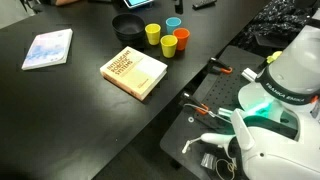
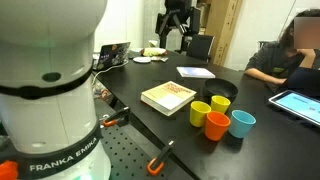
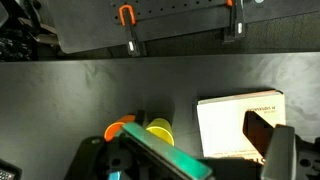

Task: Stack the four cups together.

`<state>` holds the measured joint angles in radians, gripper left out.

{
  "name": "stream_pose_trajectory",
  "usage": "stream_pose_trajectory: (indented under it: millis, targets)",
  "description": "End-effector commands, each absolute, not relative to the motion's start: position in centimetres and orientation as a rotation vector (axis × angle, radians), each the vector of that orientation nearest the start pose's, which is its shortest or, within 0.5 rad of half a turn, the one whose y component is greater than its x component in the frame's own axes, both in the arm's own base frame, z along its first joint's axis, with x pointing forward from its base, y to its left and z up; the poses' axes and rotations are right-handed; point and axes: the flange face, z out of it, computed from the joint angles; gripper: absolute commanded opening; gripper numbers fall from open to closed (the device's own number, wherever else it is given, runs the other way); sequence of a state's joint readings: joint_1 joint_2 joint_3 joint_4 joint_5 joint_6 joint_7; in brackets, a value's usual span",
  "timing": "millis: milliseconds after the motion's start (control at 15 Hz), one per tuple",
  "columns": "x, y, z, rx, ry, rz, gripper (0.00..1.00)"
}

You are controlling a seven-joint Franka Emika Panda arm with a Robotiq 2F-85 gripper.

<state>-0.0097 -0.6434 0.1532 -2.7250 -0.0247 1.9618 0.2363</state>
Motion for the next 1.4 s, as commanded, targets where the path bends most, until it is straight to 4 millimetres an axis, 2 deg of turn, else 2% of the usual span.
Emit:
stream_pose_trajectory:
  millis: [0, 533, 800, 1133, 1333]
  targets:
    - [32.4, 4.1, 40.2, -3.265, 0.193, 0.169, 1.00]
    - [32.5, 4.2, 40.3, -3.265, 0.193, 0.165, 1.00]
    - [34.4, 5.2, 35.8, -3.255, 0.219, 0.106, 1.00]
    - [38.2, 7.0, 29.6, -3.253, 0.237, -0.093, 1.00]
    - [40.0, 6.6, 26.4, -3.284, 0.283, -0.124, 1.00]
